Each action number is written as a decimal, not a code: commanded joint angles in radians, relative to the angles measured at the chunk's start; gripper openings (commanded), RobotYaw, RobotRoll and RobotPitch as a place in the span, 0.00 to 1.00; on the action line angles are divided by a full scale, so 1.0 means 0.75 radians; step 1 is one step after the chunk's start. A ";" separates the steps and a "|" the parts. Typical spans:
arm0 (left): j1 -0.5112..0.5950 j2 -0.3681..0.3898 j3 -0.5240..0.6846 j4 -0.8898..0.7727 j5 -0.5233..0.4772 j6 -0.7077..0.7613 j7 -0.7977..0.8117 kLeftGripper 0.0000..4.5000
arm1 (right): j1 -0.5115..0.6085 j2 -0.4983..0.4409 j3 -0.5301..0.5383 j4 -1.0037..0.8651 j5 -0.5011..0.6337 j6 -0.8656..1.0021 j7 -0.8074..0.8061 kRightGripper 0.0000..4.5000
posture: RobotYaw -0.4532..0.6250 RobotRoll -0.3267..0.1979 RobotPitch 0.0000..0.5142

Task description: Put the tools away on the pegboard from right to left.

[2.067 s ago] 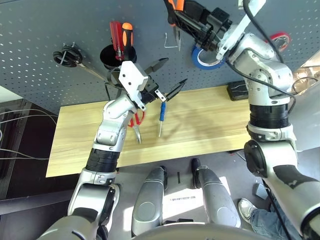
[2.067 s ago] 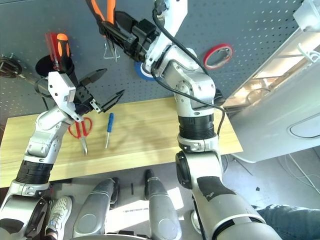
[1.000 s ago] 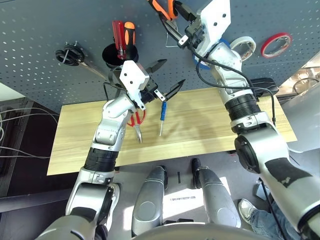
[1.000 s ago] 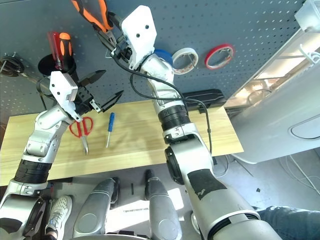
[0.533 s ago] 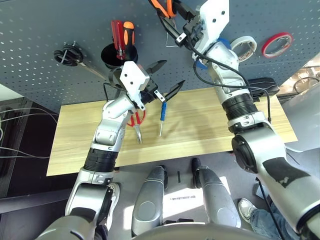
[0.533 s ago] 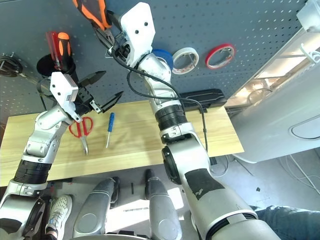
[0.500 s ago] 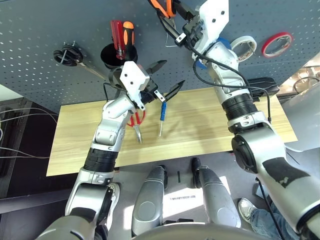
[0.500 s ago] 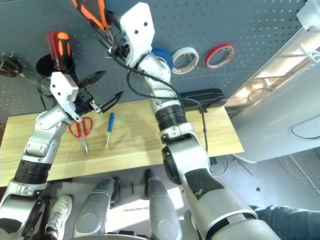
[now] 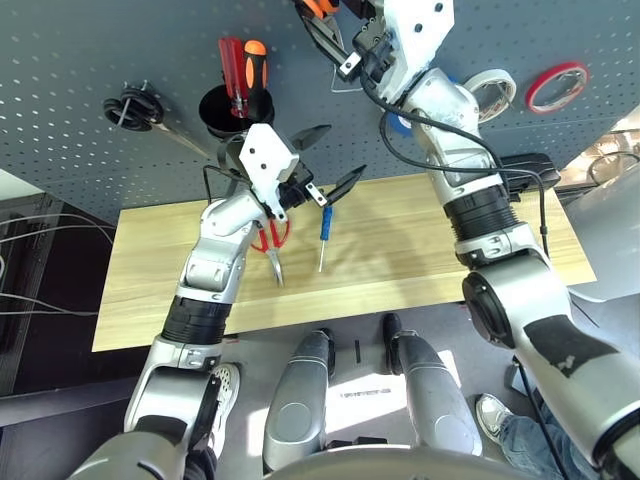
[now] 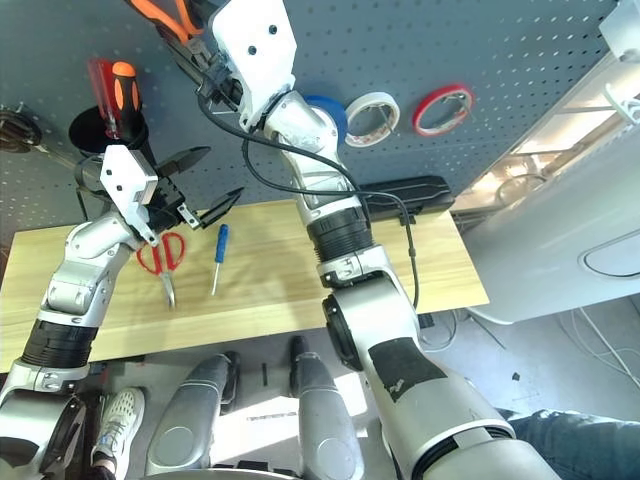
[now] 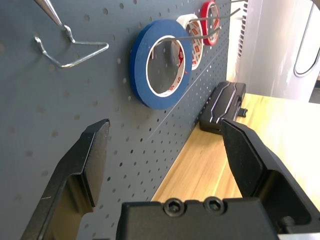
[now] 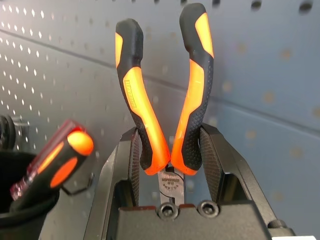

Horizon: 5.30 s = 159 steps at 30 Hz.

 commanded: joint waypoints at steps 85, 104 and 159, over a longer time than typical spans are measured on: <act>-0.302 -0.191 -0.263 0.954 0.479 0.291 0.350 1.00 | 0.962 -0.563 0.129 -0.795 0.346 1.396 0.214 1.00 | 0.52 0.62 0.56; -0.399 -0.364 -0.194 1.533 0.528 0.312 0.582 0.91 | 0.941 -0.505 0.089 -0.806 0.330 1.422 0.172 1.00 | 0.47 0.62 0.55; -0.124 -0.144 0.290 -0.296 0.195 -0.098 0.736 0.12 | 0.534 -0.287 0.076 -0.745 0.449 0.935 0.489 1.00 | 0.55 0.62 0.55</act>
